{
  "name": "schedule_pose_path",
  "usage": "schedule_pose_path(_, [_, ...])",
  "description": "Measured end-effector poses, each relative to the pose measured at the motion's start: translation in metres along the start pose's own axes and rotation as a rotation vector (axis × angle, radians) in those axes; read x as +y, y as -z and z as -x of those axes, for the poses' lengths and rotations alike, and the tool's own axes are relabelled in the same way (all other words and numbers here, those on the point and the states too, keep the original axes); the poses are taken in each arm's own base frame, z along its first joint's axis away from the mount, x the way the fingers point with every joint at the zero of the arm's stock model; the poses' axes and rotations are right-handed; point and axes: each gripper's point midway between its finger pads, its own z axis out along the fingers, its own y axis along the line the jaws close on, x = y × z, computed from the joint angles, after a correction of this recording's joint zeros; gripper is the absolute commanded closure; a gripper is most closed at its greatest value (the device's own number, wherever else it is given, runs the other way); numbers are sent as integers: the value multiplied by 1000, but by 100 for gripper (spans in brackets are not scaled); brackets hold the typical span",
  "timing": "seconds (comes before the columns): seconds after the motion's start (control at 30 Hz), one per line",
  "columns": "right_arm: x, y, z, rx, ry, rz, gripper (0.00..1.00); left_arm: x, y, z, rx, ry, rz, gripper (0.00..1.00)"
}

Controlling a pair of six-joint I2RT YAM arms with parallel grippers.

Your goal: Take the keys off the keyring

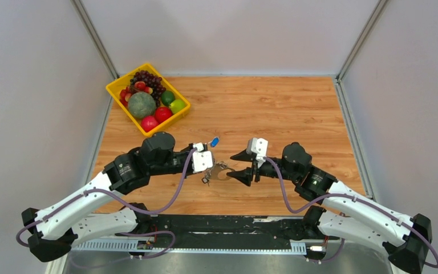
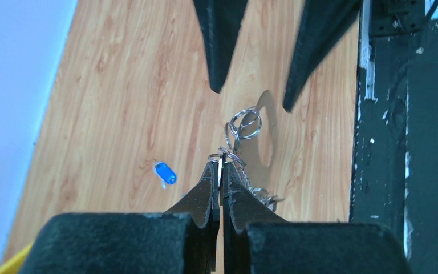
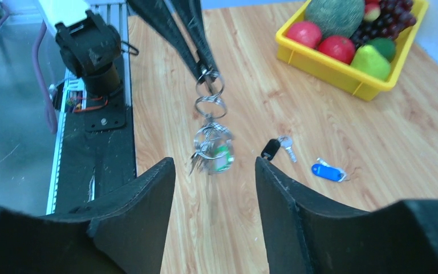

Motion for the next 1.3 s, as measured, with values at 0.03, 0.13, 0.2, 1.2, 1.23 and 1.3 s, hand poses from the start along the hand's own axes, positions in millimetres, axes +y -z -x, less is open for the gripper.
schedule_pose_path(0.03, [-2, 0, 5, -9, 7, -4, 49, 0, 1, 1, 2, -20, -9, 100])
schedule_pose_path(0.13, [-9, 2, 23, -42, 32, -21, 52, -2, 5, 1, 16, -71, -35, 100])
schedule_pose_path(0.2, [-13, 1, 36, -65, 53, -25, 52, -3, 7, 1, 23, -102, -49, 100])
schedule_pose_path(1.2, [11, -30, 38, -43, 133, 247, 68, -11, 18, 16, -41, -231, -115, 100])
schedule_pose_path(1.23, [11, -31, 39, -43, 133, 247, 68, -12, 18, 17, -44, -231, -119, 100])
schedule_pose_path(1.3, [10, -32, 40, -44, 133, 249, 68, -13, 18, 18, -50, -232, -124, 100])
